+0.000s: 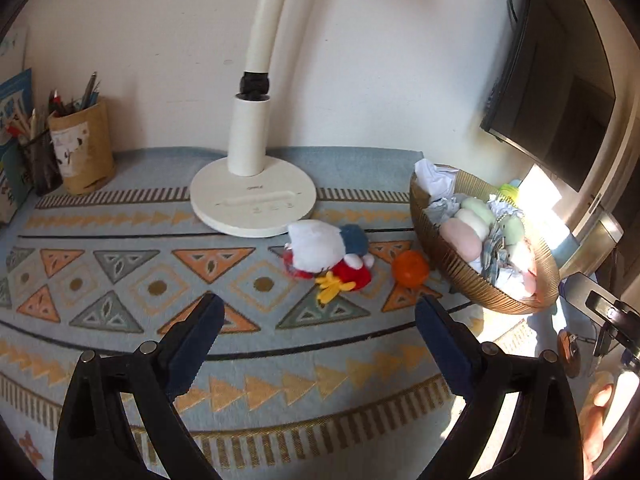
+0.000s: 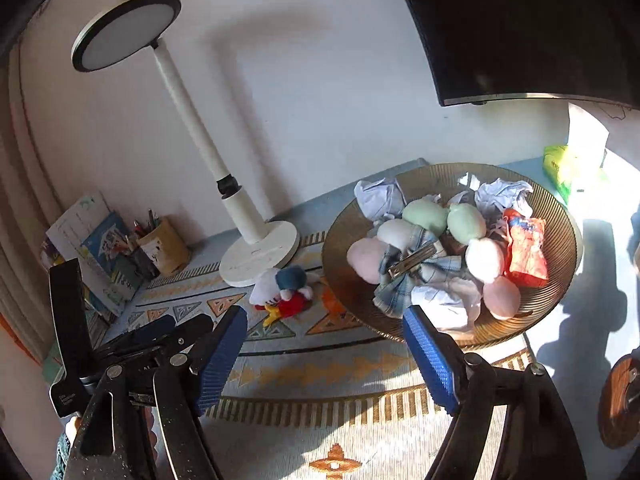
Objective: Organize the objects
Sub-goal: 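Withdraw both tools and approach the duck plush and orange, then grasp the duck plush with left tool while right grasps the orange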
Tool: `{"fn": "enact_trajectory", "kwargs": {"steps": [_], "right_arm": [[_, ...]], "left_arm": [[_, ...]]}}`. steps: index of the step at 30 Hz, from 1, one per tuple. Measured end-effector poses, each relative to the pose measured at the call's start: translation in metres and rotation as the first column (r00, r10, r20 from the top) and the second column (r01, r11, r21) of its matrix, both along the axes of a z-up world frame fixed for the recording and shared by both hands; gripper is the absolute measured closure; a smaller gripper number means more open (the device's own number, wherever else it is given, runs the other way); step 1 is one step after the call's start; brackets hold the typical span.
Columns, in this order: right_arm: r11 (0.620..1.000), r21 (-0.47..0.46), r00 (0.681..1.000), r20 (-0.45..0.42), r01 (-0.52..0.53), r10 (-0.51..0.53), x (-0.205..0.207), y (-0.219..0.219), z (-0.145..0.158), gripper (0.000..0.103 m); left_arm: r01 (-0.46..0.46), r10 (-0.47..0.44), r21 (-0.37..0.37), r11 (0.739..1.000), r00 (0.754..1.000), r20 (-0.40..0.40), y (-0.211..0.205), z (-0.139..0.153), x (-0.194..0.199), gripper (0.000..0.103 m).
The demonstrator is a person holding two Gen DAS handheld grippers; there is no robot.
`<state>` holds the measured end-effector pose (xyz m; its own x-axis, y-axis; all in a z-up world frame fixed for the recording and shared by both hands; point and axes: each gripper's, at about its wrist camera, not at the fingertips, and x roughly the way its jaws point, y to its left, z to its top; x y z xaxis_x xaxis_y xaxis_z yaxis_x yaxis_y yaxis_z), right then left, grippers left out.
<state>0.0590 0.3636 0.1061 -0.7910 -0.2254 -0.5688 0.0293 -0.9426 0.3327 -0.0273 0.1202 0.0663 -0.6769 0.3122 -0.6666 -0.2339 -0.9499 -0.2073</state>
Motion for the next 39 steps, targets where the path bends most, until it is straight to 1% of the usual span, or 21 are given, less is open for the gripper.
{"fn": "enact_trajectory", "kwargs": {"steps": [3, 6, 8, 9, 10, 13, 14, 16, 17, 19, 26, 31, 33, 35, 36, 37, 39], "right_arm": [[0.999, -0.031, 0.998, 0.061, -0.008, 0.01, 0.007, -0.025, -0.018, 0.022], [0.995, -0.098, 0.992, 0.125, -0.002, 0.014, 0.006, -0.041, -0.042, 0.022], [0.992, -0.126, 0.986, 0.166, -0.003, 0.024, 0.001, -0.051, -0.058, 0.022], [0.993, -0.119, 0.983, 0.18, 0.003, 0.018, -0.002, -0.055, -0.066, 0.022], [0.996, -0.091, 0.981, 0.194, 0.016, 0.002, -0.004, -0.06, -0.074, 0.022], [0.999, 0.021, 0.978, 0.201, 0.044, -0.048, -0.009, -0.072, -0.09, 0.022], [0.998, 0.038, 0.975, 0.213, 0.053, -0.06, -0.011, -0.074, -0.092, 0.022], [0.996, 0.059, 0.979, 0.191, 0.059, -0.07, -0.012, -0.076, -0.09, 0.021], [0.994, 0.08, 0.978, 0.189, 0.078, -0.093, -0.012, -0.076, -0.09, 0.017], [0.99, 0.103, 0.971, 0.208, 0.1, -0.119, -0.015, -0.076, -0.092, 0.016], [0.993, 0.071, 0.968, 0.225, 0.094, -0.108, -0.015, -0.071, -0.096, 0.016], [0.992, 0.063, 0.968, 0.221, 0.109, -0.12, -0.015, -0.068, -0.094, 0.016], [0.987, 0.035, 0.963, 0.218, 0.154, -0.158, -0.013, -0.059, -0.09, 0.016], [0.973, 0.012, 0.944, 0.24, 0.229, -0.225, -0.016, -0.049, -0.083, 0.016], [0.972, -0.02, 0.942, 0.254, 0.233, -0.221, -0.021, -0.046, -0.079, 0.016], [0.973, -0.071, 0.945, 0.262, 0.22, -0.195, -0.029, -0.043, -0.074, 0.016], [0.965, -0.15, 0.945, 0.28, 0.215, -0.167, -0.049, -0.038, -0.072, 0.016]], "left_arm": [[-0.054, 0.054, -0.031, 0.998, 0.998, 0.012, -0.03, -0.009, 0.017, 0.007], [-0.079, 0.078, -0.061, 0.995, 0.997, -0.005, -0.047, -0.017, 0.033, 0.007], [-0.084, 0.083, -0.086, 0.993, 0.996, -0.015, -0.054, -0.022, 0.04, 0.007], [-0.087, 0.086, -0.096, 0.992, 0.996, -0.022, -0.057, -0.025, 0.043, 0.007], [-0.09, 0.088, -0.103, 0.991, 0.996, -0.03, -0.06, -0.028, 0.045, 0.007], [-0.103, 0.099, -0.112, 0.988, 0.994, -0.046, -0.064, -0.035, 0.049, 0.007], [-0.109, 0.104, -0.11, 0.988, 0.993, -0.05, -0.065, -0.038, 0.05, 0.007], [-0.084, 0.085, -0.1, 0.991, 0.996, -0.001, -0.064, -0.044, 0.045, 0.007], [-0.069, 0.07, -0.092, 0.993, 0.998, 0.003, -0.062, -0.045, 0.045, 0.007], [-0.054, 0.055, -0.091, 0.994, 0.998, 0.007, -0.06, -0.046, 0.044, 0.006], [-0.039, 0.04, -0.066, 0.997, 0.999, 0.022, -0.061, -0.048, 0.044, 0.006], [-0.043, 0.046, -0.086, 0.995, 0.998, 0.036, -0.06, -0.049, 0.041, 0.006], [0.003, 0.001, -0.122, 0.993, 0.999, 0.034, -0.052, -0.046, 0.039, 0.006], [0.064, -0.063, -0.193, 0.979, 0.998, 0.01, -0.041, -0.035, 0.032, 0.006], [0.101, -0.107, -0.22, 0.97, 0.994, -0.018, -0.036, -0.028, 0.027, 0.006], [0.136, -0.151, -0.241, 0.961, 0.987, -0.048, -0.031, -0.021, 0.019, 0.005], [0.221, -0.248, -0.275, 0.936, 0.967, -0.067, -0.019, -0.014, 0.0, 0.005]]}}
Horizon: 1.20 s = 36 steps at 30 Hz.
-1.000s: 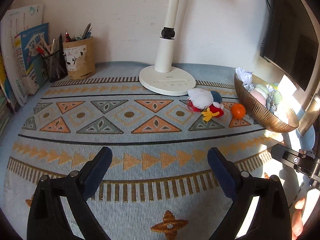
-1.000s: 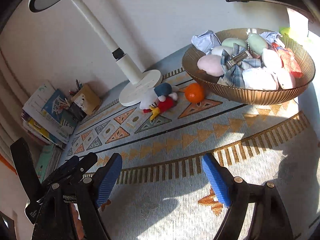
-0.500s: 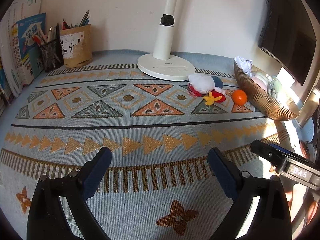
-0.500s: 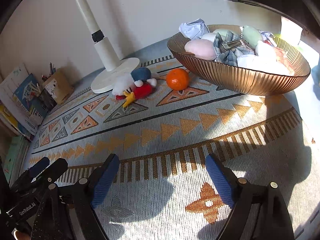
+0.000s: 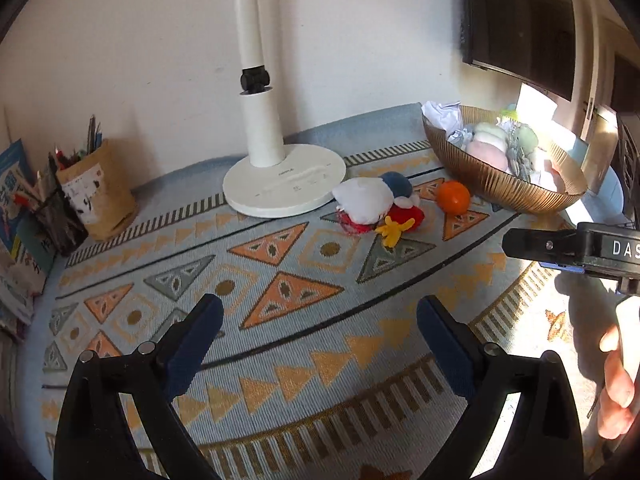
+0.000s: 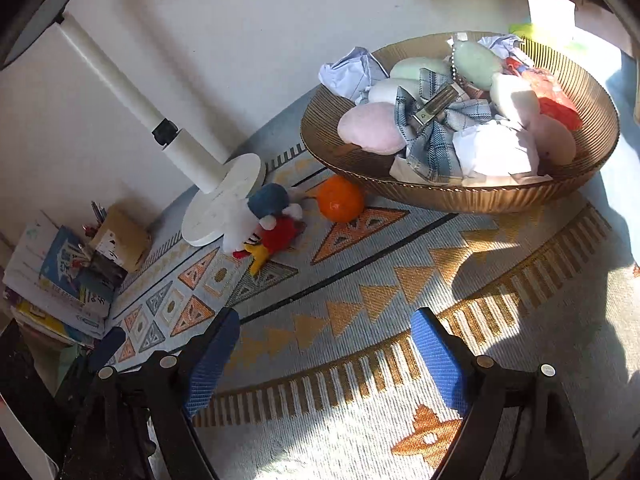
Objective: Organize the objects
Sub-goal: 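Grasp the duck plush with left tool while right grasps the orange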
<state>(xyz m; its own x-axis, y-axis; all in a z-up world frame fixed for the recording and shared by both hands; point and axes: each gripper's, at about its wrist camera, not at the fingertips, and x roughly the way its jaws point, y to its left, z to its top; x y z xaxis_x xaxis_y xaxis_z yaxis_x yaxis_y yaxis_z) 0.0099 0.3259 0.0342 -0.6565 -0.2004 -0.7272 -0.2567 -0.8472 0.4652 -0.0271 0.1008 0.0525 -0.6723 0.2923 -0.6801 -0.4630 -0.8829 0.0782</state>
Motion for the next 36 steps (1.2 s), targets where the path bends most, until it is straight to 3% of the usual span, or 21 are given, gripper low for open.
{"fn": "enact_trajectory", "kwargs": {"steps": [2, 5, 8, 10, 12, 16, 18, 19, 21, 22, 25, 28, 31, 34, 36], "right_arm": [[0.999, -0.009, 0.998, 0.025, 0.052, -0.051, -0.016, 0.004, -0.005, 0.017], [0.995, -0.012, 0.995, 0.032, 0.098, -0.098, -0.036, 0.005, -0.013, 0.027], [0.992, -0.018, 0.992, 0.031, 0.123, -0.123, -0.054, 0.002, -0.02, 0.027], [0.988, 0.005, 0.988, 0.012, 0.154, -0.154, -0.062, 0.001, -0.019, 0.029], [0.983, 0.009, 0.983, 0.002, 0.182, -0.182, -0.069, 0.002, -0.021, 0.031], [0.974, 0.053, 0.975, -0.033, 0.222, -0.22, -0.078, -0.004, -0.022, 0.031], [0.965, 0.106, 0.97, -0.041, 0.241, -0.238, -0.08, -0.008, -0.022, 0.042], [0.962, 0.126, 0.97, -0.035, 0.244, -0.242, -0.081, -0.009, -0.021, 0.048], [0.956, 0.133, 0.966, -0.031, 0.26, -0.258, -0.081, -0.005, -0.022, 0.064], [0.956, 0.123, 0.964, -0.034, 0.265, -0.263, -0.08, -0.003, -0.023, 0.064], [0.963, 0.087, 0.967, -0.04, 0.254, -0.251, -0.075, 0.001, -0.024, 0.065], [0.978, 0.014, 0.977, -0.039, 0.208, -0.208, -0.064, 0.002, -0.027, 0.065], [0.993, 0.006, 0.993, -0.037, 0.117, -0.116, -0.04, -0.01, -0.023, 0.065], [0.997, 0.059, 0.995, -0.078, -0.055, 0.06, -0.007, -0.035, -0.014, 0.065], [0.978, 0.138, 0.981, -0.096, -0.154, 0.168, 0.018, -0.055, -0.007, 0.065]], "left_arm": [[0.094, -0.094, 0.006, 0.996, 0.996, 0.001, 0.009, 0.002, -0.024, 0.005], [0.184, -0.185, 0.021, 0.983, 0.983, 0.012, 0.02, 0.001, -0.056, 0.006], [0.264, -0.264, -0.003, 0.965, 0.965, 0.005, 0.036, -0.003, -0.081, 0.008], [0.307, -0.307, -0.026, 0.951, 0.952, 0.008, 0.047, -0.009, -0.094, 0.02], [0.352, -0.351, -0.022, 0.936, 0.936, 0.032, 0.056, -0.015, -0.105, 0.029], [0.44, -0.438, -0.029, 0.897, 0.897, 0.059, 0.072, -0.026, -0.111, 0.029], [0.45, -0.445, -0.062, 0.891, 0.892, 0.073, 0.081, -0.033, -0.111, 0.029], [0.442, -0.437, -0.07, 0.894, 0.897, 0.069, 0.083, -0.036, -0.11, 0.03], [0.414, -0.411, -0.071, 0.907, 0.91, 0.056, 0.081, -0.037, -0.112, 0.042], [0.4, -0.397, -0.054, 0.915, 0.916, 0.057, 0.078, -0.034, -0.114, 0.057], [0.365, -0.365, 0.024, 0.931, 0.925, 0.107, 0.063, -0.029, -0.116, 0.057], [0.312, -0.313, 0.034, 0.95, 0.944, 0.103, 0.044, -0.023, -0.1, 0.057], [0.233, -0.243, 0.092, 0.968, 0.961, 0.129, 0.014, -0.012, -0.08, 0.057], [0.137, -0.175, 0.199, 0.97, 0.967, 0.188, -0.019, 0.0, -0.045, 0.057], [0.077, -0.106, 0.186, 0.98, 0.982, 0.155, -0.033, 0.007, -0.01, 0.057]]}}
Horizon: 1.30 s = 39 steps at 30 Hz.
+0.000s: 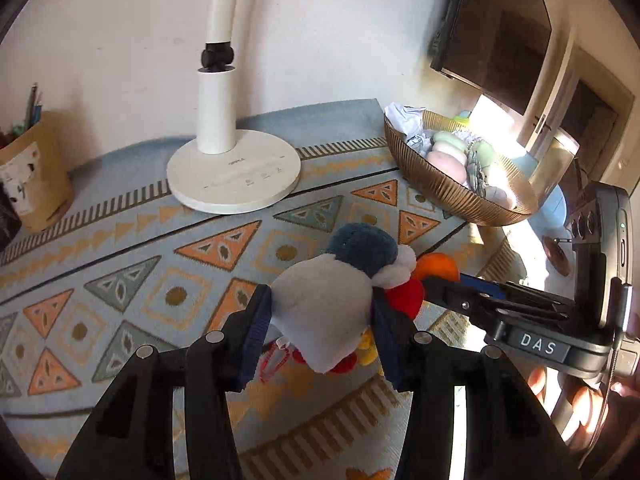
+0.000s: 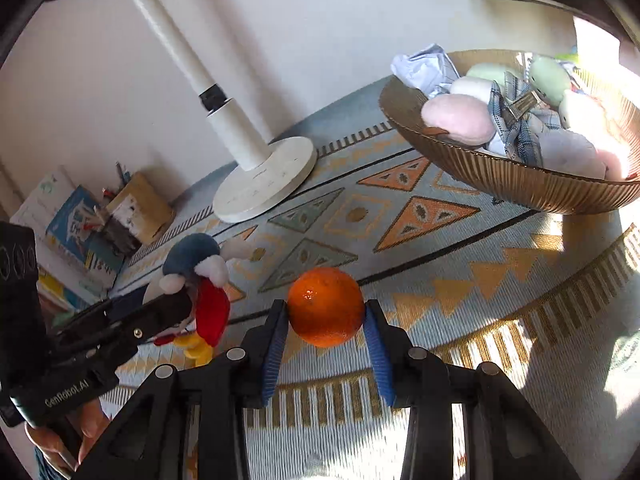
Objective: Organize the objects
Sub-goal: 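Grasp the duck plush with left tool while right grasps the orange, then carry duck plush and orange over the bowl and open both tools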
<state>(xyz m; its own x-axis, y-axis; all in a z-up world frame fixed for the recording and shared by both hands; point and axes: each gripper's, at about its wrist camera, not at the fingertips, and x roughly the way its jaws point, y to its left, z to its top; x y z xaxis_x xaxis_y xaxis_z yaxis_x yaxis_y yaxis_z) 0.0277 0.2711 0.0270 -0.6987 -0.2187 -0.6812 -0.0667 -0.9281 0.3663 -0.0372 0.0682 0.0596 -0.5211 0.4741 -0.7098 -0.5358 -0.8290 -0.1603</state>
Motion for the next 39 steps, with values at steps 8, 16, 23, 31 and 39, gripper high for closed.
{"fn": "enact_trajectory", "kwargs": {"steps": [8, 16, 23, 31, 39], "right_arm": [[0.942, 0.186, 0.956, -0.047, -0.278, 0.291, 0.079, -0.04, -0.012, 0.065], [0.961, 0.053, 0.962, -0.012, -0.272, 0.273, 0.101, -0.018, -0.024, 0.048], [0.967, 0.132, 0.975, -0.028, -0.217, 0.222, 0.102, -0.027, -0.01, 0.031], [0.945, 0.244, 0.976, 0.033, -0.216, 0.215, 0.093, -0.042, -0.021, 0.065], [0.981, 0.182, 0.991, -0.096, -0.072, 0.091, 0.093, 0.031, 0.036, 0.065]], "left_arm": [[-0.202, 0.202, 0.127, 0.971, 0.979, 0.017, -0.043, -0.014, 0.074, 0.057], [-0.3, 0.299, 0.07, 0.951, 0.954, 0.023, -0.045, -0.037, 0.079, 0.057], [-0.23, 0.231, 0.106, 0.967, 0.973, 0.005, -0.042, -0.034, 0.086, 0.057], [-0.253, 0.253, 0.123, 0.96, 0.967, 0.01, -0.045, -0.032, 0.087, 0.057], [-0.161, 0.168, 0.122, 0.979, 0.985, -0.048, -0.002, 0.005, 0.074, 0.057]]}}
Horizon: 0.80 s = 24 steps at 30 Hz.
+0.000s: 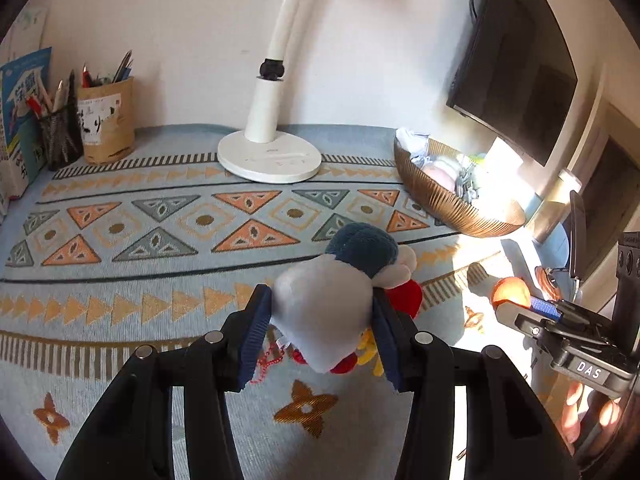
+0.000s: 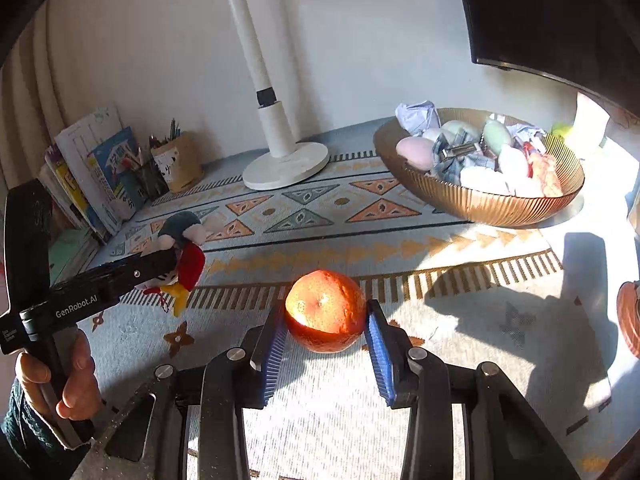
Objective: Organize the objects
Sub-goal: 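Carry duck plush and orange over the bowl and open both tools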
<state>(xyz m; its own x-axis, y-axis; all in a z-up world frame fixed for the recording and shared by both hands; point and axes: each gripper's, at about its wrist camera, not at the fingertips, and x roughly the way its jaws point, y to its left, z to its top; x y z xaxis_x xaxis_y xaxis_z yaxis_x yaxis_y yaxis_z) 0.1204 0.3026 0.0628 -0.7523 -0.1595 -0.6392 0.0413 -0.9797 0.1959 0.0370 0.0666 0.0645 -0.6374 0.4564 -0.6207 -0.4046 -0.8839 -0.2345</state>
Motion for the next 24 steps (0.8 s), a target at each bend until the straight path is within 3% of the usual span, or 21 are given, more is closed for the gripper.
{"fn": "enact_trajectory", "kwargs": {"steps": [6, 9, 14, 17, 20, 22, 23, 24], "right_arm": [[0.983, 0.009, 0.97, -0.165, 0.184, -0.18, -0.022, 0.076, 0.066, 0.065], [0.964, 0.012, 0.946, -0.194, 0.266, -0.259, -0.047, 0.109, 0.083, 0.065], [0.928, -0.007, 0.919, -0.136, 0.372, -0.37, -0.103, 0.158, 0.075, 0.065], [0.913, -0.01, 0.909, -0.093, 0.408, -0.407, -0.138, 0.182, 0.064, 0.065], [0.924, -0.064, 0.924, -0.045, 0.377, -0.38, -0.163, 0.2, 0.058, 0.065], [0.93, -0.077, 0.931, -0.035, 0.36, -0.363, -0.172, 0.204, 0.057, 0.054], [0.928, -0.083, 0.93, -0.034, 0.362, -0.366, -0.173, 0.206, 0.057, 0.046], [0.929, -0.098, 0.931, -0.049, 0.356, -0.362, -0.17, 0.207, 0.059, 0.046]], "left_arm": [[0.114, -0.117, -0.029, 0.993, 0.983, -0.144, 0.083, 0.065, -0.043, 0.057], [0.153, -0.158, -0.038, 0.987, 0.966, -0.206, 0.132, 0.088, -0.069, 0.057], [0.196, -0.21, -0.084, 0.977, 0.949, -0.235, 0.207, 0.09, -0.105, 0.057], [0.147, -0.198, -0.192, 0.97, 0.937, -0.287, 0.247, 0.079, -0.123, 0.057], [0.18, -0.214, -0.161, 0.97, 0.95, -0.228, 0.266, 0.069, -0.147, 0.055], [0.224, -0.244, -0.118, 0.967, 0.95, -0.193, 0.271, 0.063, -0.157, 0.046], [0.231, -0.247, -0.107, 0.967, 0.955, -0.165, 0.271, 0.059, -0.16, 0.026], [0.221, -0.232, -0.091, 0.971, 0.962, -0.144, 0.268, 0.057, -0.162, 0.017]]}}
